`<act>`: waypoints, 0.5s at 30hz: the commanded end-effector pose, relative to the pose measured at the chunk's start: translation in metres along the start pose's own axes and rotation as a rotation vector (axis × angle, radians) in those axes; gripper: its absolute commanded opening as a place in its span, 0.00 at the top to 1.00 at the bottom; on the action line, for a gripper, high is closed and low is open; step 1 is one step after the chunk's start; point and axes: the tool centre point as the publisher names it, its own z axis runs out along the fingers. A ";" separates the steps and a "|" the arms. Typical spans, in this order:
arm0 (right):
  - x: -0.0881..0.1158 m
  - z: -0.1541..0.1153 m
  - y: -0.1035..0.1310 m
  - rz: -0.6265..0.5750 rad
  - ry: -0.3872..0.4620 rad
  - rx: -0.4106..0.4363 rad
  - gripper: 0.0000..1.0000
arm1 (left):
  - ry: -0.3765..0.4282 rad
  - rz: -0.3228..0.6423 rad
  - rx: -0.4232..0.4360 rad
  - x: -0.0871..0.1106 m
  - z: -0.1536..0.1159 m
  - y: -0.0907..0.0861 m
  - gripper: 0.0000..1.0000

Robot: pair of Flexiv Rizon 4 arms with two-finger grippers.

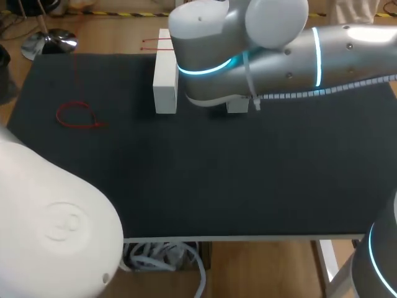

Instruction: Grab the tape and strap the tape.

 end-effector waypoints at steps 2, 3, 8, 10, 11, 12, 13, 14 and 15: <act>0.000 -0.001 0.001 0.000 0.014 0.013 0.00 | 0.070 0.008 -0.017 -0.002 0.019 -0.005 1.00; 0.000 -0.001 0.001 0.001 0.015 0.014 0.00 | 0.070 0.008 -0.017 -0.002 0.019 -0.005 1.00; 0.002 -0.003 -0.001 0.005 0.019 0.025 0.00 | 0.070 0.008 -0.017 -0.002 0.019 -0.005 0.00; 0.002 -0.004 -0.001 0.006 0.021 0.026 0.00 | 0.070 0.008 -0.017 -0.002 0.019 -0.005 0.00; 0.003 -0.004 -0.002 0.006 0.022 0.027 0.00 | 0.070 0.008 -0.017 -0.002 0.019 -0.005 0.00; 0.003 -0.004 -0.002 0.007 0.023 0.027 0.00 | 0.070 0.008 -0.017 -0.002 0.019 -0.005 0.00; 0.003 -0.005 -0.002 0.007 0.024 0.027 0.00 | 0.070 0.008 -0.017 -0.002 0.019 -0.005 0.00; 0.003 -0.005 -0.003 0.007 0.024 0.028 0.00 | 0.070 0.008 -0.017 -0.002 0.019 -0.005 0.00; 0.003 -0.005 -0.004 0.008 0.025 0.029 0.00 | 0.070 0.008 -0.017 -0.002 0.019 -0.005 0.00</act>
